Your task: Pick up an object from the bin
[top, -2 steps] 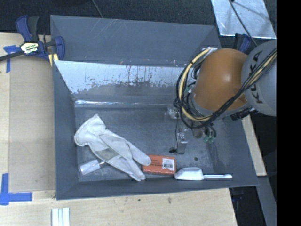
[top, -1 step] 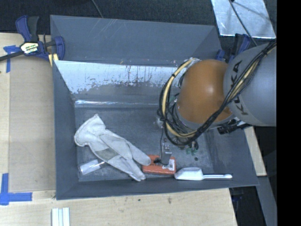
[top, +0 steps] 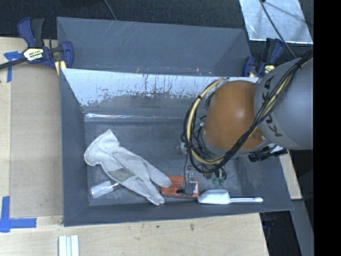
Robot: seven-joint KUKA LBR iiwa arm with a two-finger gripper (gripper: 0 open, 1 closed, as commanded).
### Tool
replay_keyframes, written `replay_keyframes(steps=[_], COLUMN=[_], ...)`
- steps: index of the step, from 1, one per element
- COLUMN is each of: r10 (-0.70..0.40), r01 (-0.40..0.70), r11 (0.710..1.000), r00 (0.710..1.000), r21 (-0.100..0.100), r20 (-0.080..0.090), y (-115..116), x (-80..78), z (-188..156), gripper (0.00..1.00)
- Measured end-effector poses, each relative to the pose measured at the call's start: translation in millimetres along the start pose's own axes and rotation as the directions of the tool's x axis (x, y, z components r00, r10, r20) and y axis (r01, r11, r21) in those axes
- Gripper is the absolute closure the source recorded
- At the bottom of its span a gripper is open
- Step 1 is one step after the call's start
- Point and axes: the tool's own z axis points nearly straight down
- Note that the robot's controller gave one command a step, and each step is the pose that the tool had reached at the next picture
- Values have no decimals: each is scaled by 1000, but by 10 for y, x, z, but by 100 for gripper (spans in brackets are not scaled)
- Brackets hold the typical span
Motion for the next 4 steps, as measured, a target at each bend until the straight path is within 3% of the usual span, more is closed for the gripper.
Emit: replay_keyframes(steps=[1,2,4], r10=[10,43,49], r01=[-10,-43,-49], r11=[1000,999,999], r00=[1000,999,999], r21=[-3,-7,-1], r20=[7,9,2], y=[957,1095,1032], x=[-201,-163,-135], z=[644,771,716], gripper=[0,100,100])
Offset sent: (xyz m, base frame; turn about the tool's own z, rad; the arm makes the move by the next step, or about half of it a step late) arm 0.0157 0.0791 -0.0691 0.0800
